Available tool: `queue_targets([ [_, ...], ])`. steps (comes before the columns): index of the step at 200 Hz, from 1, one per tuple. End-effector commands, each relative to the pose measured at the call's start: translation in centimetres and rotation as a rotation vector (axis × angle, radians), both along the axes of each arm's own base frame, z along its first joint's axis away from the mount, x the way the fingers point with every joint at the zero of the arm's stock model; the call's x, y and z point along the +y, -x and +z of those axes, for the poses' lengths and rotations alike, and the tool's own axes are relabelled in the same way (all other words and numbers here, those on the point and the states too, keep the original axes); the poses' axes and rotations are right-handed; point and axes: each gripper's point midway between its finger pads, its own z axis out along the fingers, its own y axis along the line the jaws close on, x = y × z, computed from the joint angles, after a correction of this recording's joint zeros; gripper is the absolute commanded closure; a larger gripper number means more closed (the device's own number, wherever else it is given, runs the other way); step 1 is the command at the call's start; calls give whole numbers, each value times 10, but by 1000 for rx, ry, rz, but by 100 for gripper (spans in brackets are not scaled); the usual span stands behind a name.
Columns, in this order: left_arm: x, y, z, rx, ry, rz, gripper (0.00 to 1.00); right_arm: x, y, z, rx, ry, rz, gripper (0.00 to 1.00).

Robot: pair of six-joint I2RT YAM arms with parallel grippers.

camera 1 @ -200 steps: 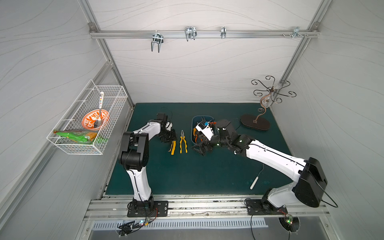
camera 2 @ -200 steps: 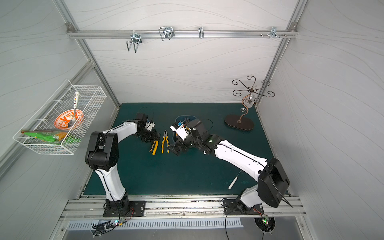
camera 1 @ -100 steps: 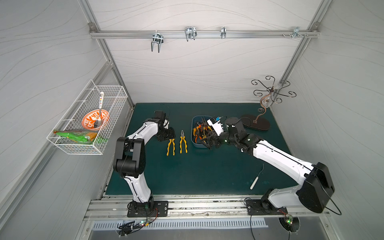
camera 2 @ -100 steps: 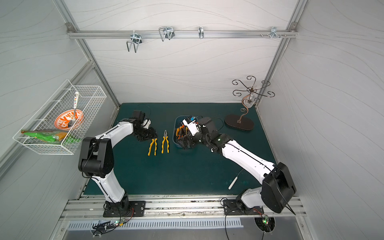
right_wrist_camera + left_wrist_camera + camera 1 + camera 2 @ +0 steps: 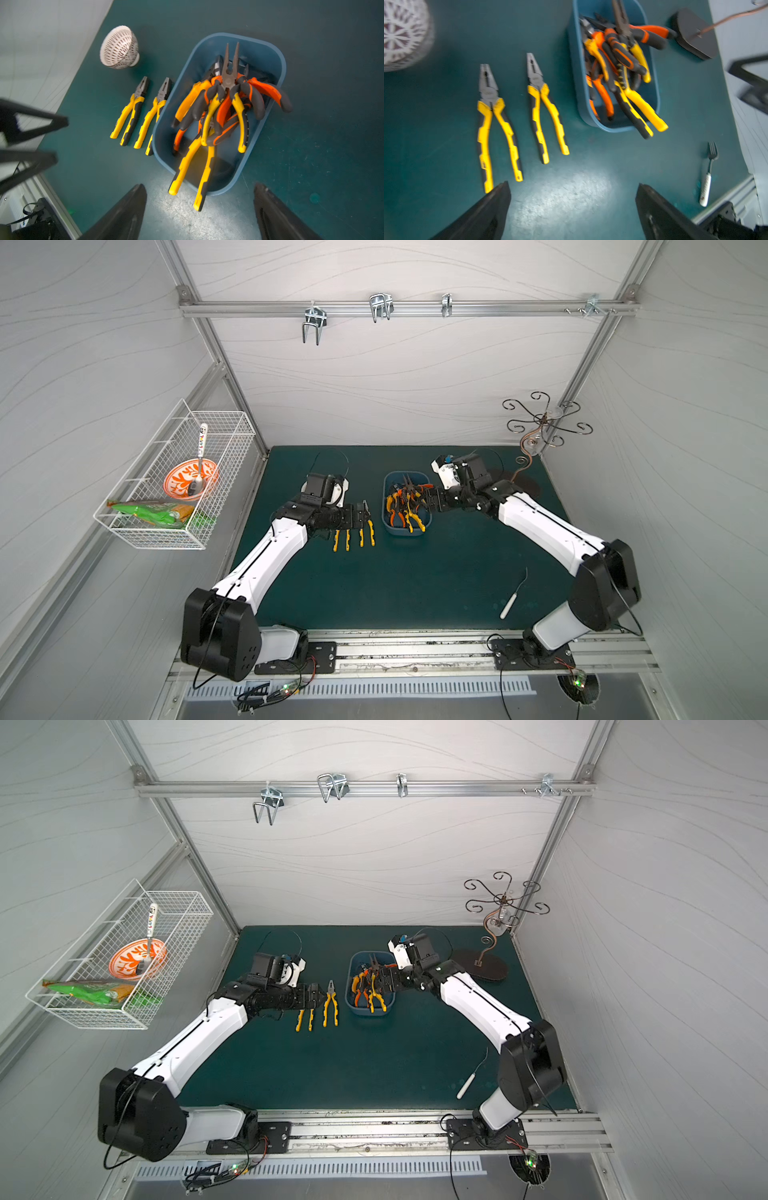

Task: Take the pliers out of the storage box
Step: Pick up the pliers from the storage box.

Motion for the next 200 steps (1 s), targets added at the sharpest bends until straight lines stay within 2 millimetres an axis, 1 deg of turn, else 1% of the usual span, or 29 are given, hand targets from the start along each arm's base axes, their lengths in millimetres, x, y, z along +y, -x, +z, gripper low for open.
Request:
queue_targets([
  [1,-21,4,22,-112,68,-13,0,0,-1,-18,105,38,22,19],
  [9,-27,9,25,-138,87,-23,0,3,-4,-23,120,41,29,20],
  [25,-39,19,27,-182,105,-60,0,7,-12,-34,139,70,38,26],
  [42,-50,30,30,-215,107,-102,0,-1,-27,-45,134,148,18,33],
  [55,-55,35,28,-221,108,-121,0,-8,-39,-50,129,198,6,33],
  [75,-60,39,22,-210,106,-135,0,-13,-52,-51,102,243,9,33],
  [97,-62,38,16,-195,97,-140,0,-14,-63,-58,100,274,25,34],
  [124,-63,37,14,-195,88,-151,0,-12,-74,-69,120,297,47,34],
  [127,-63,38,14,-195,86,-152,0,-10,-76,-67,115,296,50,34],
  [129,-63,38,13,-195,85,-153,0,-10,-76,-70,124,300,51,35],
  [130,-62,37,13,-195,84,-152,0,-10,-77,-68,117,297,52,36],
  [136,-62,37,13,-197,82,-152,0,-8,-78,-70,127,298,58,38],
  [152,-62,37,11,-194,76,-155,0,-2,-80,-73,144,286,82,40],
  [162,-62,37,10,-193,73,-156,0,2,-81,-75,156,275,92,45],
  [168,-62,37,9,-191,69,-155,0,5,-80,-76,166,265,102,46],
  [182,-62,37,7,-187,67,-160,0,11,-75,-78,195,238,123,53],
  [200,-63,36,7,-191,65,-161,0,17,-67,-79,222,226,149,54],
])
